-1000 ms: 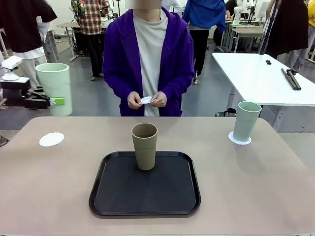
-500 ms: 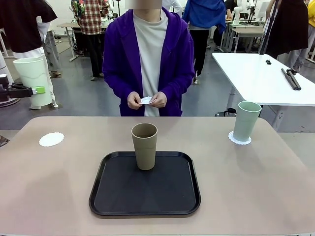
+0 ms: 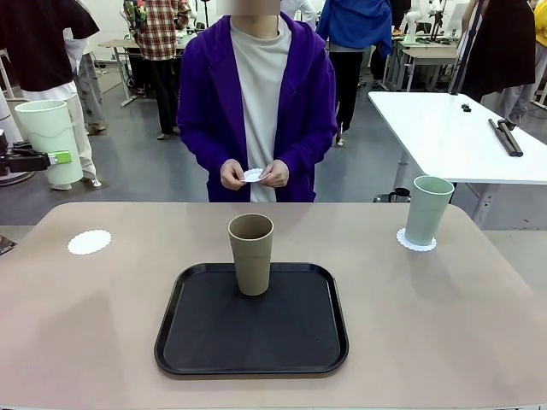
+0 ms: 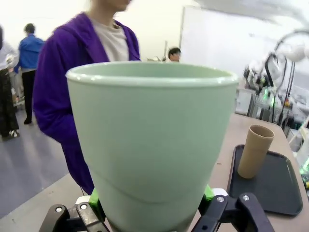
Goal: Place coasters on the table and set cups on them.
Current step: Take one Reusable plastic cup from the Flat Tray and place it on a coaster set by the human.
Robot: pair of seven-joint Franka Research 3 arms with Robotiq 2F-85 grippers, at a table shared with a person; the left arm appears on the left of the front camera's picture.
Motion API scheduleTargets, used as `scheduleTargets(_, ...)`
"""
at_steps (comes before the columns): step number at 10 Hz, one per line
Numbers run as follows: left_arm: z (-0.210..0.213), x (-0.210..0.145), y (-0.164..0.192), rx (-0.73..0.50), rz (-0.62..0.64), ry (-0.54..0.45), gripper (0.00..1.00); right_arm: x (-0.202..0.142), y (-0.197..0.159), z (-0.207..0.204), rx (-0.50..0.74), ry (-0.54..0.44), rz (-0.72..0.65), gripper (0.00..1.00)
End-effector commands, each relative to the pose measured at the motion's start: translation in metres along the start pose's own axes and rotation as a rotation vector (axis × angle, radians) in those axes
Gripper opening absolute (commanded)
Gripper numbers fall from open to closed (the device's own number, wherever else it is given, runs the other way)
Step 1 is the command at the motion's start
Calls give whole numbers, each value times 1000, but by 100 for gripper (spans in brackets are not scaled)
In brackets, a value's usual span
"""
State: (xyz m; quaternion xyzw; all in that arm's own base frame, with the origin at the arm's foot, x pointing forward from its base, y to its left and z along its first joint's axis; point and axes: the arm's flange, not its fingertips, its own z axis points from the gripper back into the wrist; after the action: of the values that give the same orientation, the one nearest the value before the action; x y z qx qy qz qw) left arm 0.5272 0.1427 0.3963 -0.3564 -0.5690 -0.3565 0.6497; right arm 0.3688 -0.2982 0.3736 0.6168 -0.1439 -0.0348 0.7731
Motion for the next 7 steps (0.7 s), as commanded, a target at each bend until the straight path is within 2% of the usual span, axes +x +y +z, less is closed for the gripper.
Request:
scheduleTargets(1, 4, -3, 3, 27, 49, 0, 83, 0, 2, -1, 10, -4, 2, 100)
scheduleTargets(7, 4, -8, 3, 14, 35, 10, 83, 0, 2, -1, 10, -4, 2, 100)
